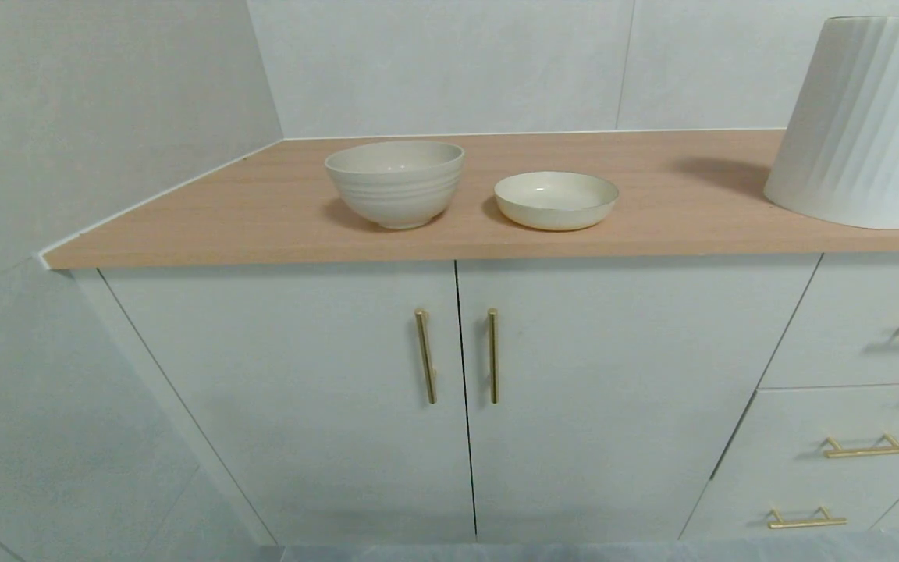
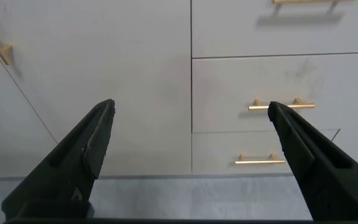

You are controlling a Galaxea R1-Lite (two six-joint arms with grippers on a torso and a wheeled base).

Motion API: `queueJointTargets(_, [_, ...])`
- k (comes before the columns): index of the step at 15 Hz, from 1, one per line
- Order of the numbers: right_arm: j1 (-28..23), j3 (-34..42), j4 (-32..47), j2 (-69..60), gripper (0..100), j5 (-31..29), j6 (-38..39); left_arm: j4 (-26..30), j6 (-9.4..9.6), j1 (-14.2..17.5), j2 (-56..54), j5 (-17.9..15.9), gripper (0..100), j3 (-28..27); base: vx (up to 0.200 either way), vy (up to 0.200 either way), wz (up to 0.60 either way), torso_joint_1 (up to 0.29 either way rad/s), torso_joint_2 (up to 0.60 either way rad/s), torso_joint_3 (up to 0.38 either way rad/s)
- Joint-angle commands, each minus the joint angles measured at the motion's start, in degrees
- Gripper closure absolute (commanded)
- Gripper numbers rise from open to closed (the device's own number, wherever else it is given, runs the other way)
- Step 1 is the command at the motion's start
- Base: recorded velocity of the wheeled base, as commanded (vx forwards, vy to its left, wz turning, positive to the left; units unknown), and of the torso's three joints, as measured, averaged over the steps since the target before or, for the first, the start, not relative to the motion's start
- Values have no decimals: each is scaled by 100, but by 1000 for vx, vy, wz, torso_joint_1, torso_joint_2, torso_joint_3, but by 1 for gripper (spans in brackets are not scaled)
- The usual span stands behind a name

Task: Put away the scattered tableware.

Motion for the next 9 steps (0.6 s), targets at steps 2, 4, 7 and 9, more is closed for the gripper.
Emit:
queueJointTargets(2, [4,0,0,0,0,0,-1,9,-2,2,0,4,0,1,0,0,0,-11,35,23])
queueJointTargets(4, [4,0,0,0,0,0,-1,9,-2,2,0,4,0,1,0,0,0,0,0,0])
queueJointTargets(7, [4,0,0,0,0,9,-18,0,-2,2,0,4,0,1,0,0,0,0,0,0])
queueJointTargets(9, [4,0,0,0,0,9,-27,9,-2,-6,0,4,0,1,0,0,0,0,0,0])
